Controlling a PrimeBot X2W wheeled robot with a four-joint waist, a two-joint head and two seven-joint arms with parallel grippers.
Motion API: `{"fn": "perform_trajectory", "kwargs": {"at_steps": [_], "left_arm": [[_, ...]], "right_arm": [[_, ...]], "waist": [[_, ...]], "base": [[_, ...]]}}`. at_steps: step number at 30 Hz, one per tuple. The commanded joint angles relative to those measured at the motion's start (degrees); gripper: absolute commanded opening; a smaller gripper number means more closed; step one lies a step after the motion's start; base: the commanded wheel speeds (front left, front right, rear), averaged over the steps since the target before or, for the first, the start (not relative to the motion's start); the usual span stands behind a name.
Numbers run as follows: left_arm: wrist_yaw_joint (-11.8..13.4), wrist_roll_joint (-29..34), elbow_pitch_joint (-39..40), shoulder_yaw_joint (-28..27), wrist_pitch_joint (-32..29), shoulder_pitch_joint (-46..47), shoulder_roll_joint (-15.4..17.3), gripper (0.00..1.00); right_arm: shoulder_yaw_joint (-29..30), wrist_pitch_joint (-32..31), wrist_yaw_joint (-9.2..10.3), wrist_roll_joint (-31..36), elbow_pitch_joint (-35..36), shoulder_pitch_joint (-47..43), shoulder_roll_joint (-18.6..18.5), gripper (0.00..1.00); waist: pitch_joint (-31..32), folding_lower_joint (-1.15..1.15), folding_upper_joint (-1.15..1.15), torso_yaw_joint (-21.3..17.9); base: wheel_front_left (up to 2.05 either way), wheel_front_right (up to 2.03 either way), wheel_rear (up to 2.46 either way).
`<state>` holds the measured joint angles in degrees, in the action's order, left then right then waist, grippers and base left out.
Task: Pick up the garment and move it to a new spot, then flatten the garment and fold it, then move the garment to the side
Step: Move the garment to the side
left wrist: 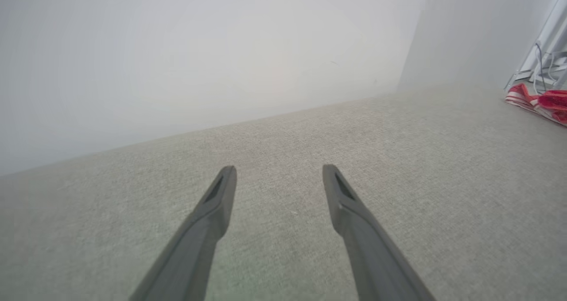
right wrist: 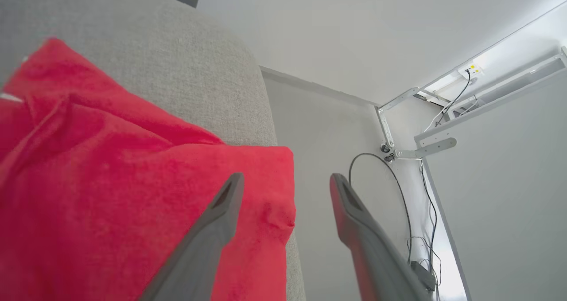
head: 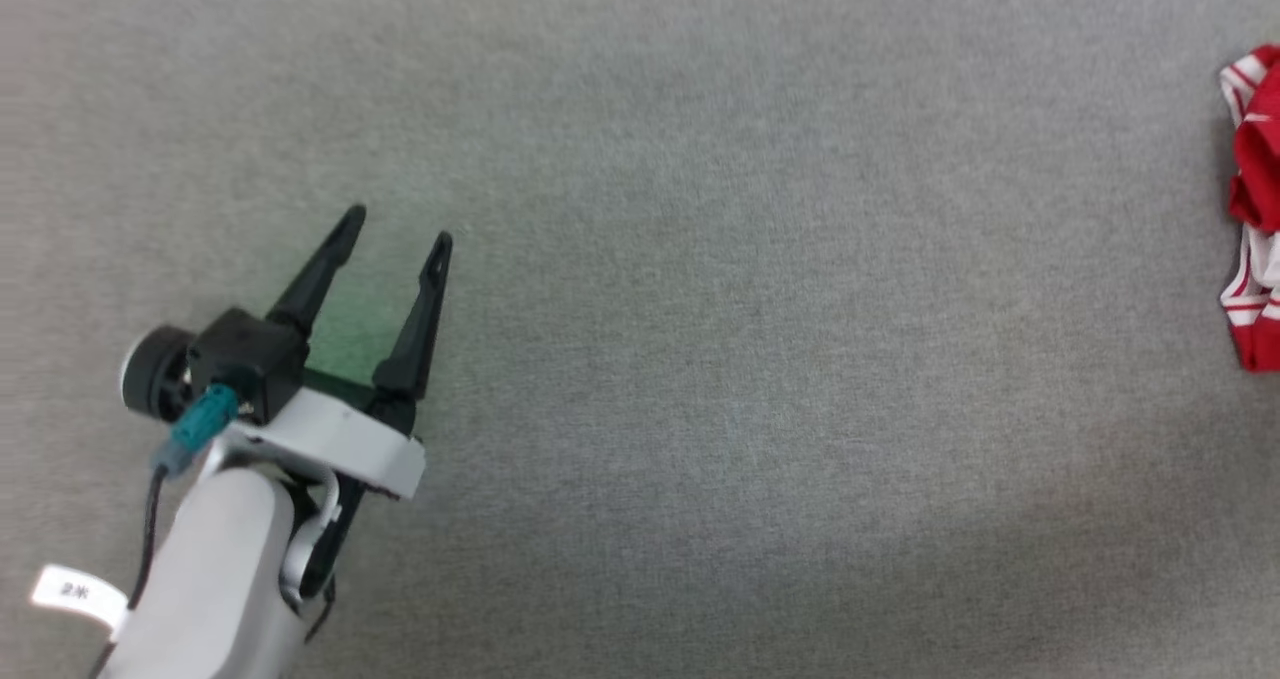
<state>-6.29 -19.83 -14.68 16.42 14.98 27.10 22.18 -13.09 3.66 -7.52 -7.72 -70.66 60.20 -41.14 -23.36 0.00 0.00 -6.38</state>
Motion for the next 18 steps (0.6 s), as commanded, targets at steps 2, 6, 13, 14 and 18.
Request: {"fn": "perform_trajectory", "kwargs": {"at_steps": [2, 6, 13, 14, 18], "left_arm": [[-0.04, -0.97, -0.13, -0.60, 0.17, -1.99, -0.48, 1.00], [0.38, -2.07, -0.64, -2.09, 0.17, -5.23, -0.51, 1.00], [2.35, -2.50, -0.77, -4.78, 0.11, -12.19, -1.13, 1.00], [2.65, -2.48, -0.85, -5.04, 0.11, -13.51, -1.18, 1.00], [3.93, -3.15, -0.27, -7.08, 0.11, -18.06, -1.37, 1.00]], "right_arm": [[0.35, 1.71, 0.06, -1.83, -0.57, -1.86, 0.77, 1.00], [-1.10, 4.99, 0.06, -4.52, 0.04, -4.19, 2.64, 1.00], [-5.40, 10.02, 0.06, -9.54, 3.71, -10.96, 7.51, 1.00], [-5.97, 10.42, 0.06, -10.07, 4.36, -12.22, 8.18, 1.00], [-7.28, 11.35, 0.06, -12.08, 8.12, -16.76, 10.63, 1.00]], "waist": [[4.95, 0.00, 0.00, 2.28], [8.52, 0.00, 0.00, 3.66], [15.15, 0.00, 0.00, 6.00], [16.20, 0.00, 0.00, 6.34], [19.69, 0.00, 0.00, 7.58]], "base": [[0.00, 0.00, 0.00], [0.00, 0.00, 0.00], [0.00, 0.00, 0.00], [0.00, 0.00, 0.00], [0.00, 0.00, 0.00]]}}
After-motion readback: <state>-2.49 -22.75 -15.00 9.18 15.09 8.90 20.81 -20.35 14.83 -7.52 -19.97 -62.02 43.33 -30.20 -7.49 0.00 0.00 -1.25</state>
